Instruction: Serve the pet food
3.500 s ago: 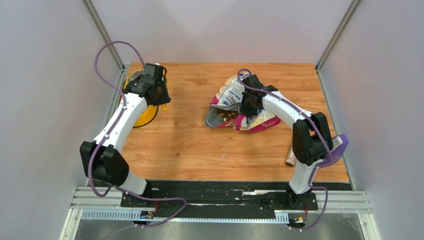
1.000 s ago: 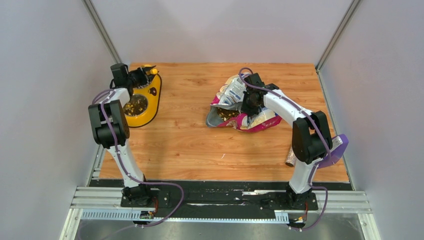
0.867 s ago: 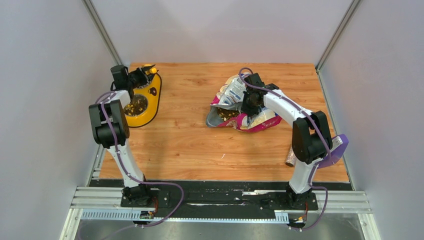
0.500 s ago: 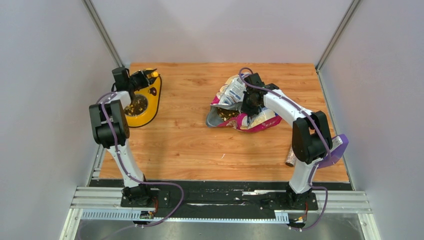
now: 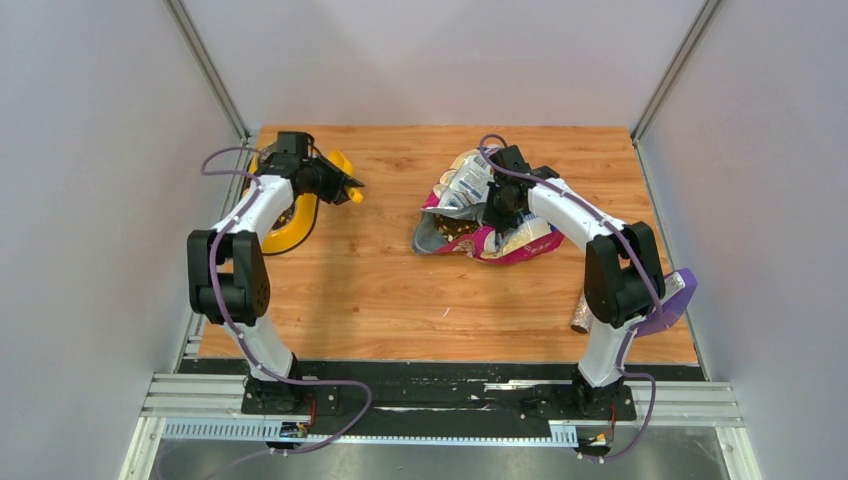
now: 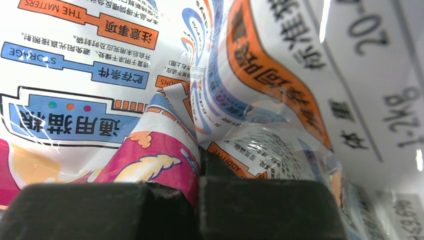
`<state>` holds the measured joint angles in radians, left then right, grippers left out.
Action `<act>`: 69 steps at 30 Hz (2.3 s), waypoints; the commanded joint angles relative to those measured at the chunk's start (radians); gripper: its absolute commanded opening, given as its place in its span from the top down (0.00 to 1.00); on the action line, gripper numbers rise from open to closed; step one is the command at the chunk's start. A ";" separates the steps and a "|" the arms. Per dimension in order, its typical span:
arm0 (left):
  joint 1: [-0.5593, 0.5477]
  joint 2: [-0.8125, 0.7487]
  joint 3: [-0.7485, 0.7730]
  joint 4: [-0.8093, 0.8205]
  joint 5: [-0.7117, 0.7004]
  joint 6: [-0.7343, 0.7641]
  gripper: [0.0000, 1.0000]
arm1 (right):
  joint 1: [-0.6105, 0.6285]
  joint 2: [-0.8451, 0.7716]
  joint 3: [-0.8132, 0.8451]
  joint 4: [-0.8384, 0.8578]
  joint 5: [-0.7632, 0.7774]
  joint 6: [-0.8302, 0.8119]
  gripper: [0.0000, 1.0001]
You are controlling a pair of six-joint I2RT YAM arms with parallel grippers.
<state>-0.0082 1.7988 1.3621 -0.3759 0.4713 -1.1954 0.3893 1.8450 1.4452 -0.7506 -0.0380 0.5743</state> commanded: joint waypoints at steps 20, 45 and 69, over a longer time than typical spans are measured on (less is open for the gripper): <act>-0.504 -0.589 -0.315 -0.383 -0.277 1.029 1.00 | -0.032 0.012 -0.002 0.054 -0.020 0.039 1.00; -0.650 -0.092 0.092 -0.662 -0.457 1.194 1.00 | -0.008 0.040 0.042 0.059 0.021 0.007 1.00; -0.671 0.263 0.407 -0.892 -0.396 0.963 1.00 | -0.003 0.010 -0.007 0.085 0.009 0.013 1.00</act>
<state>-0.6743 2.0632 1.7443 -1.2270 0.0727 -0.1925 0.3923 1.8698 1.4487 -0.7422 -0.0669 0.5819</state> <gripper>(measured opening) 0.347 0.003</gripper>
